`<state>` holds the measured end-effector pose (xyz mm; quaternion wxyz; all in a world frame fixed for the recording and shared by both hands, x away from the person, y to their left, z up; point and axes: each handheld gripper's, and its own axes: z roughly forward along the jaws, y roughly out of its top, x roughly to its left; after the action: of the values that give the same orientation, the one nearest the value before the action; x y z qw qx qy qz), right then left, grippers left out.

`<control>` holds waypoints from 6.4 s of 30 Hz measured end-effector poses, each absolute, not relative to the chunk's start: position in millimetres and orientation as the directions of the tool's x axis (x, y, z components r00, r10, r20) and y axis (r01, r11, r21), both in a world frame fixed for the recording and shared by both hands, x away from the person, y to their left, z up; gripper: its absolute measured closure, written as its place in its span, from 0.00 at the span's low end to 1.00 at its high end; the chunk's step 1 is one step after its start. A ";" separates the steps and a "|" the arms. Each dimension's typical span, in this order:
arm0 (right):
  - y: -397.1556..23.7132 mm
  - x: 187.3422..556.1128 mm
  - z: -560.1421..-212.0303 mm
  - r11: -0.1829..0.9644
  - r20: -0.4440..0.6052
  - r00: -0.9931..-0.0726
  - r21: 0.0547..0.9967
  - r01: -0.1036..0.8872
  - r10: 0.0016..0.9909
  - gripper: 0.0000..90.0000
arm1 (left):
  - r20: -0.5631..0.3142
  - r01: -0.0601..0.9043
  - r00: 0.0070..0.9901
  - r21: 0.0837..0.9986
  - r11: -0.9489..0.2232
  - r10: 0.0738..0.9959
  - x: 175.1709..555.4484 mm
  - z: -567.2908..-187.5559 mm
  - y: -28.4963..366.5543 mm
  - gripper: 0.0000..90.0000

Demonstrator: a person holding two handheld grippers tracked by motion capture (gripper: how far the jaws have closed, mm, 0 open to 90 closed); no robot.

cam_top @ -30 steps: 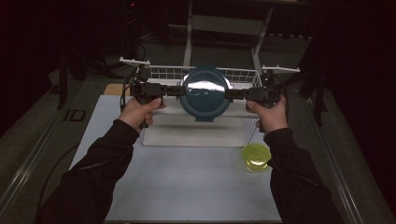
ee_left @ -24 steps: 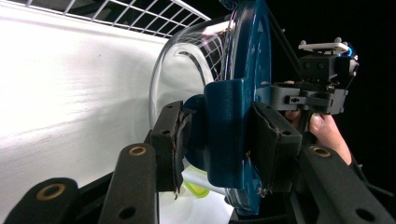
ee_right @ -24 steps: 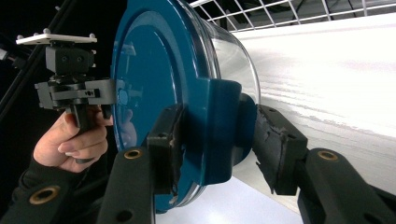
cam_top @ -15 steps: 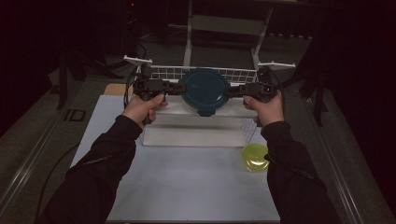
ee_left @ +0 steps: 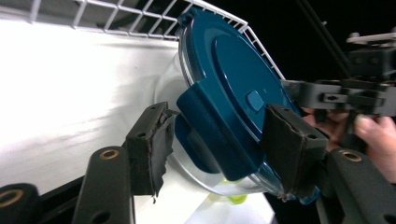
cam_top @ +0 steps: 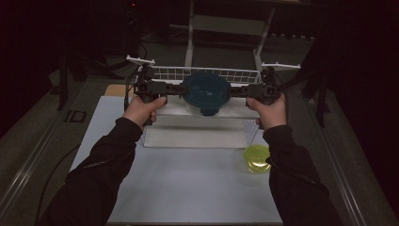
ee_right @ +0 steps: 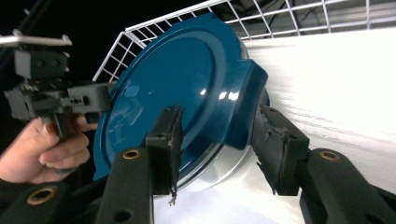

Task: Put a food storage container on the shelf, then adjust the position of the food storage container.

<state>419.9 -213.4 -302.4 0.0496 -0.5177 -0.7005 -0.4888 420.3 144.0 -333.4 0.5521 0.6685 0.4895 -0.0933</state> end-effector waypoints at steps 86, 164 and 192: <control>-172.0 346.4 -340.4 0.189 0.377 -0.681 0.775 0.604 0.628 0.78 | -0.155 0.334 0.756 0.927 -0.171 0.637 221.3 -452.4 167.9 0.00; -378.1 300.4 -512.4 0.193 0.164 -0.447 0.735 0.650 0.880 1.00 | -0.168 0.343 0.720 0.930 -0.135 0.673 206.5 -482.7 194.2 0.00; -342.9 311.1 -529.1 0.267 0.196 -0.542 0.705 0.657 0.817 1.00 | -0.157 0.338 0.728 0.929 -0.150 0.668 206.0 -483.3 190.4 0.00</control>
<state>311.1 -342.9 -529.1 -0.1040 -0.4671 -0.7890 -0.3853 206.0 190.4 -483.3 0.5572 0.7439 0.3382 0.1478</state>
